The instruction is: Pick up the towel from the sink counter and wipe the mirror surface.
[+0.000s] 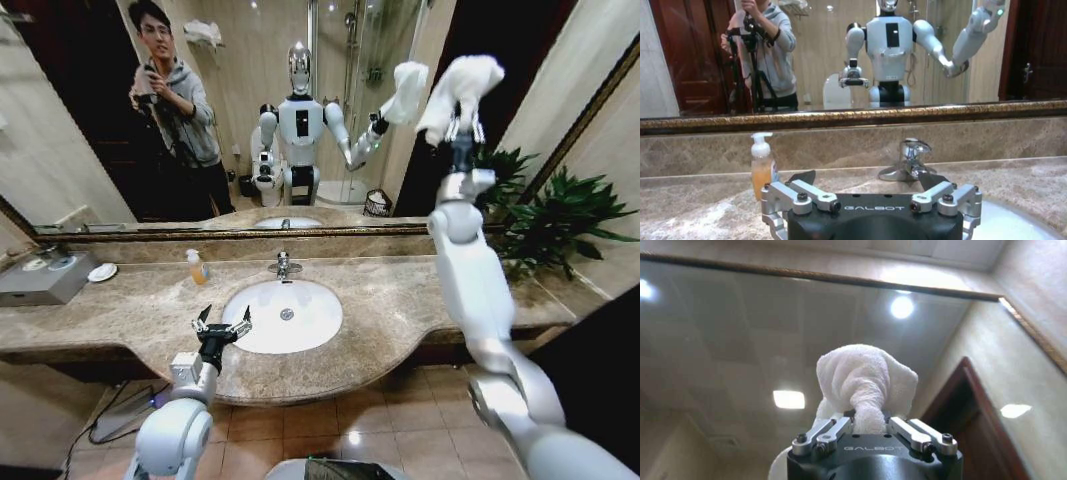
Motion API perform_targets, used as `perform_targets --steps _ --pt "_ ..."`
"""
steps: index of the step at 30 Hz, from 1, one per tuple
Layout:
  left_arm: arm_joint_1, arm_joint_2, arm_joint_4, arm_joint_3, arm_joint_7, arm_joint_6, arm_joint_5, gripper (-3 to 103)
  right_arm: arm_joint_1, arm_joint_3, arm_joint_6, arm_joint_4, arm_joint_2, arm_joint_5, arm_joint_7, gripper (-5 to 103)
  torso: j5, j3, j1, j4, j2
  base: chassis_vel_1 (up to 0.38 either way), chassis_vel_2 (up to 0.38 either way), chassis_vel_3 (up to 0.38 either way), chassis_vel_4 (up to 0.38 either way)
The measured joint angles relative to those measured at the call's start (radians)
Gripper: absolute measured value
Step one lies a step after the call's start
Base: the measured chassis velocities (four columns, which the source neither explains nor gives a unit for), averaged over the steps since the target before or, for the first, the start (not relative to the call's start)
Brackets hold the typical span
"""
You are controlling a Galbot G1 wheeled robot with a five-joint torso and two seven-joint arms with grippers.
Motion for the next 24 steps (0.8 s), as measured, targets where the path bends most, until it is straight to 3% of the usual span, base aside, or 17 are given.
perform_targets --steps 7,17,24 --pt "0.0 0.0 0.0 0.0 0.0 0.0 0.0 100 0.043 -0.021 -0.014 -0.025 0.07 -0.035 -0.015 14 0.0 0.0 0.0 0.0002 0.0 0.0 0.0 0.0 0.0" --pt "0.0 0.0 0.0 0.0 0.0 0.0 0.0 100 0.016 -0.044 -0.034 0.032 0.072 -0.047 -0.027 14 0.0 0.0 -0.001 0.0 0.0 -0.014 0.018 0.013 -0.017" --pt "0.0 0.0 0.0 0.0 0.0 0.0 0.0 100 0.013 -0.064 -0.037 0.041 0.09 -0.047 -0.027 14 0.0001 0.0 0.0 0.0001 0.0 -0.141 0.14 0.149 -0.147"
